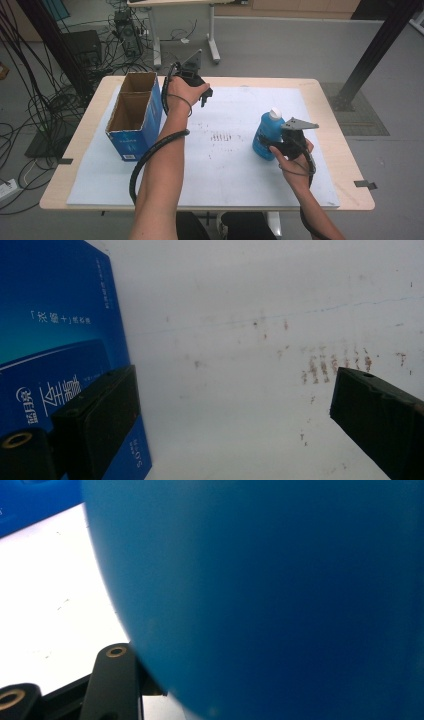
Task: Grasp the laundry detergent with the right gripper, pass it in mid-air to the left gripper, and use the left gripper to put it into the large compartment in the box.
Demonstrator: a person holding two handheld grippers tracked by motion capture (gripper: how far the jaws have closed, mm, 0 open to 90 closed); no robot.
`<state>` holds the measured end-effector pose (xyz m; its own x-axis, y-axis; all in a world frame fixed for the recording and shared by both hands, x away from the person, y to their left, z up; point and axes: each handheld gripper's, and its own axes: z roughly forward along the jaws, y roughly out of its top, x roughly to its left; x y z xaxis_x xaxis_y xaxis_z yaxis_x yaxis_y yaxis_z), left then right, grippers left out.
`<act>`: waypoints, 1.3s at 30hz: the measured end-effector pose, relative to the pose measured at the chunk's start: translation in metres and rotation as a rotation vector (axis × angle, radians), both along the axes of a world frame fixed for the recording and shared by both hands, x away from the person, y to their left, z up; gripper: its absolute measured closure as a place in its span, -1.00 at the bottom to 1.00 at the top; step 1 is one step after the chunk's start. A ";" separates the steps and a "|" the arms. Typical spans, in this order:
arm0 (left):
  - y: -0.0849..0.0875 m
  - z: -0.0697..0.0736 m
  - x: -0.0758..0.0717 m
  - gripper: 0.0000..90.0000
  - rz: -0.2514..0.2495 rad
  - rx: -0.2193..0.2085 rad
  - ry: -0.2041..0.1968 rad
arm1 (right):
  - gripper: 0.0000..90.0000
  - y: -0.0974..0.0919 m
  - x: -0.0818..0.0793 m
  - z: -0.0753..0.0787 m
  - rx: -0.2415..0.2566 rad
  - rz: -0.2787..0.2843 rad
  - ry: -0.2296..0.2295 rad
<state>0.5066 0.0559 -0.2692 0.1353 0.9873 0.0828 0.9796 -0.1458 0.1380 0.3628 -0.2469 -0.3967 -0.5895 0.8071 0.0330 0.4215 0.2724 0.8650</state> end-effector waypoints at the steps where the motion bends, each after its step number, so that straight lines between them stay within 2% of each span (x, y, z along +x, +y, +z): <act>1: 0.000 0.000 0.000 -0.86 -0.001 0.001 0.001 | -0.09 0.000 0.000 0.000 0.002 0.000 0.000; 15: 0.001 0.001 -0.001 -0.86 0.003 0.021 -0.003 | -0.05 0.000 -0.001 -0.001 0.004 -0.008 -0.006; 39: 0.002 0.005 -0.001 -0.86 0.005 0.024 -0.002 | -0.04 0.000 -0.001 -0.001 0.006 -0.015 -0.009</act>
<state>0.5052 0.0576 -0.2645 0.1303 0.9857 0.1066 0.9800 -0.1444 0.1369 0.3616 -0.2466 -0.3979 -0.5773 0.8159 0.0327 0.4177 0.2606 0.8704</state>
